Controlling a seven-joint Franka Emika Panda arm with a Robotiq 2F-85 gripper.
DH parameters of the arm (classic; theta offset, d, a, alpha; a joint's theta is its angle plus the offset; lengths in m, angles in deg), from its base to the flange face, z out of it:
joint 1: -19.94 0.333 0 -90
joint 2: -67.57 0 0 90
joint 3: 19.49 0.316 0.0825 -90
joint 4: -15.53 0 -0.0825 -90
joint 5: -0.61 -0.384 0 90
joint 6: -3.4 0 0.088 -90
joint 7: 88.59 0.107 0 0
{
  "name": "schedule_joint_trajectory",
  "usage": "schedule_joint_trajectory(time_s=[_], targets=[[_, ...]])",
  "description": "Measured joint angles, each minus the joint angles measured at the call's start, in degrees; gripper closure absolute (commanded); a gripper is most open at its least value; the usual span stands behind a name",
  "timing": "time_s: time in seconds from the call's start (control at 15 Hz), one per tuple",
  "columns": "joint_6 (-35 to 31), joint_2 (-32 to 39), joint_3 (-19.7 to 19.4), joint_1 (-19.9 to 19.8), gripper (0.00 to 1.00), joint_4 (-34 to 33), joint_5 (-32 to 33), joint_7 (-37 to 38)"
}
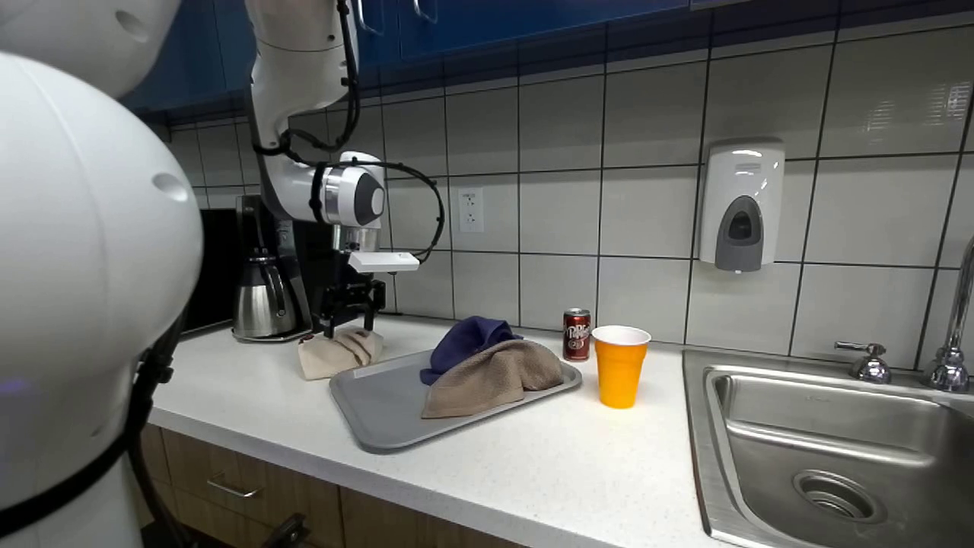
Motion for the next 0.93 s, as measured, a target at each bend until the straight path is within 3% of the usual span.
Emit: schedule_joint_trajectory(time_s=[0.93], targets=[[0.0, 0.5, -0.1, 0.7, 0.00, -0.3, 1.4, -0.3]])
